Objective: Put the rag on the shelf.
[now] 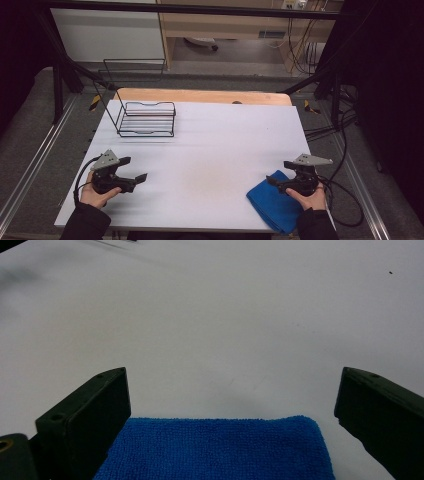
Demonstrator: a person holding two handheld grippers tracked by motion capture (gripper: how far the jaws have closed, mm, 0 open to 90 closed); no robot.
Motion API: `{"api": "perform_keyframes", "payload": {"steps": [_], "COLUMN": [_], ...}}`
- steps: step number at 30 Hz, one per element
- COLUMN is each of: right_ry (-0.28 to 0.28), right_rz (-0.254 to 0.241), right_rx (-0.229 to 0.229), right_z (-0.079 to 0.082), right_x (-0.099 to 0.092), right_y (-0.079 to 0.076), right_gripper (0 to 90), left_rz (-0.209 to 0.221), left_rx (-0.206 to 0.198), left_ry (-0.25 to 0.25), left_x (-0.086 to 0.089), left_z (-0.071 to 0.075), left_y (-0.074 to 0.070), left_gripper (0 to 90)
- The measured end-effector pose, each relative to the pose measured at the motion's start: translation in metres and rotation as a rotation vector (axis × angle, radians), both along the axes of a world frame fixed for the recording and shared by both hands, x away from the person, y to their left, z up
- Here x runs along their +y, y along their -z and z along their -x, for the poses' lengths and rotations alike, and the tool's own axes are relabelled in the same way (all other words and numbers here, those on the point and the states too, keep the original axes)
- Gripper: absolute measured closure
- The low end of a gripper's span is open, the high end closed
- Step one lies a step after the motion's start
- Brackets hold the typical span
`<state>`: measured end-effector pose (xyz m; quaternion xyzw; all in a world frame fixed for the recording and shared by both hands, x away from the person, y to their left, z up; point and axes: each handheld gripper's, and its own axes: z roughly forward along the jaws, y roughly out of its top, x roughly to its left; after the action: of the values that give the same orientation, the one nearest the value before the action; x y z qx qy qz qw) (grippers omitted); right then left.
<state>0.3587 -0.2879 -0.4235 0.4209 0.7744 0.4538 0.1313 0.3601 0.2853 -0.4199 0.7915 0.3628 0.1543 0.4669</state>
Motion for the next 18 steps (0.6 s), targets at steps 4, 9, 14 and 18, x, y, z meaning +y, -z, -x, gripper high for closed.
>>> {"api": "perform_keyframes", "payload": {"steps": [4,9,14,18], "right_ry": [-0.001,0.006,-0.02,-0.059], "right_rz": [0.005,0.026,0.046,0.057], "right_rx": [0.001,0.002,0.02,0.015], "right_z": [0.0,0.003,0.006,0.012], "right_x": [0.0,0.004,0.015,0.026], "right_y": [-0.001,-0.003,-0.006,-0.009], "right_gripper": [2.9,4.7,8.3,16.7], "left_rz": [0.0,-0.004,-0.009,-0.018], "left_rx": [0.01,0.013,0.016,0.015], "left_ry": [-0.001,-0.001,0.001,0.001], "left_x": [0.0,-0.001,-0.001,-0.002], "left_z": [0.0,0.0,0.0,0.001], "left_y": [0.001,0.001,0.002,0.003], "left_gripper": [7.2,7.4,7.6,7.8]}}
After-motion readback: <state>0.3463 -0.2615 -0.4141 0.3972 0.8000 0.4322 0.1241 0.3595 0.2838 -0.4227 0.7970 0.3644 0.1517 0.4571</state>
